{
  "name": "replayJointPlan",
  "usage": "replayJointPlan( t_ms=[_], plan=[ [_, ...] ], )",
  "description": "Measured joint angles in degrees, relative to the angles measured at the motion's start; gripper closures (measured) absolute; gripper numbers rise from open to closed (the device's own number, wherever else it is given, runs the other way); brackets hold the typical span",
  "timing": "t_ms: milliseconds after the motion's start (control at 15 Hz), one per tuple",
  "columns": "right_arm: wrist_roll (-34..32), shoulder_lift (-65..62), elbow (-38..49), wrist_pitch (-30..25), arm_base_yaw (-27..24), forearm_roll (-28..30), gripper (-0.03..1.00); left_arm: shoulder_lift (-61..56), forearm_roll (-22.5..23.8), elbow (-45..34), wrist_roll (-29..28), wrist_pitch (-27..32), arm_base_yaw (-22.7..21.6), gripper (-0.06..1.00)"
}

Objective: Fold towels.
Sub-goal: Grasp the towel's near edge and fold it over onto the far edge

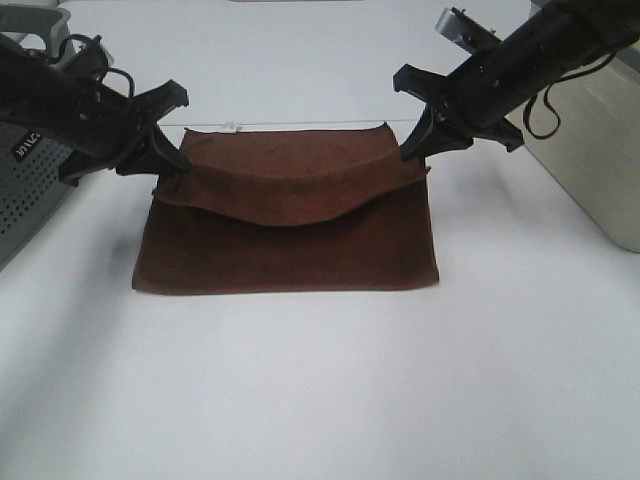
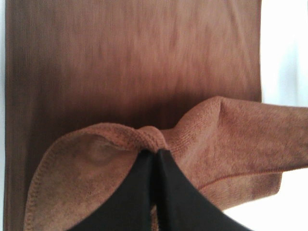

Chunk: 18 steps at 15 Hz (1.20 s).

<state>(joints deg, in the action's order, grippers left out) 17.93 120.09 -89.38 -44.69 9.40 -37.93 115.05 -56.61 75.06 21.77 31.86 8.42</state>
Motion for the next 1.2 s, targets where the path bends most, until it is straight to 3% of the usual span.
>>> replayJointPlan(
  t_ms=[267, 467, 600, 867, 1000, 1133, 1200],
  plan=[
    [-1.55, 10.54, -19.37, -1.09, -0.63, 4.41, 0.97, 9.51, 0.23, 14.67, 2.12, -0.63, -1.6, 0.94],
    [-1.78, 17.7, -29.39, -0.34, -1.43, 4.76, 0.97, 14.95, 0.4, 22.75, 4.47, -6.13, -1.55, 0.94],
    [-1.78, 21.31, -33.52, 2.46, -1.43, 4.76, 0.97, 18.79, 0.4, 27.39, 4.64, -10.77, -1.55, 0.94],
    [-1.78, 26.87, -36.04, 8.65, -1.43, 4.64, 0.96, 27.27, 0.4, 34.95, 4.64, -12.09, -1.55, 0.87],
    [-1.78, 27.73, -36.04, 9.68, -1.43, 4.76, 0.8, 29.45, 0.4, 37.36, 4.64, -11.75, -1.43, 0.6],
    [-1.78, 27.73, -36.04, 11.0, -1.43, 4.87, 0.41, 29.56, 0.4, 37.7, 4.64, -11.63, -1.43, 0.26],
    [-1.78, 27.73, -36.04, 10.83, -1.43, 4.81, 0.25, 29.56, 0.4, 37.87, 4.64, -11.34, -1.43, 0.14]
  ],
)
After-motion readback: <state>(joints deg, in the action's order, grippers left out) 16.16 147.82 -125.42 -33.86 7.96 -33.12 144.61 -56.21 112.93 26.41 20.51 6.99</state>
